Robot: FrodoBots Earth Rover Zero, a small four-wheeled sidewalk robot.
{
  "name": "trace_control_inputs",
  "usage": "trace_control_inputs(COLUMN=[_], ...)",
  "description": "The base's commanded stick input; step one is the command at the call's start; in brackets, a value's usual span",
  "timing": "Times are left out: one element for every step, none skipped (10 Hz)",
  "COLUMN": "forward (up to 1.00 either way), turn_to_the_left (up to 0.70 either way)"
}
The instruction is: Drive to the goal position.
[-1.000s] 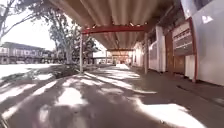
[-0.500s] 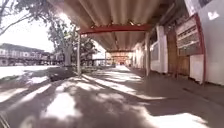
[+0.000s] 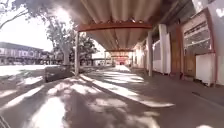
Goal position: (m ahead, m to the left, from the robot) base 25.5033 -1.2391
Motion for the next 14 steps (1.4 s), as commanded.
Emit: trace_control_inputs(forward=[0.7, 0.7, 0.7, 0.7, 0.7, 0.7, 0.7, 0.7, 0.7, 0.7, 0.7, 0.7, 0.7, 0.7], turn_to_the_left=[0.0, 0.0, 0.0, 0.0, 0.0, 0.0, 0.0, 0.0, 0.0, 0.0, 0.0, 0.0, 0.0, 0.0])
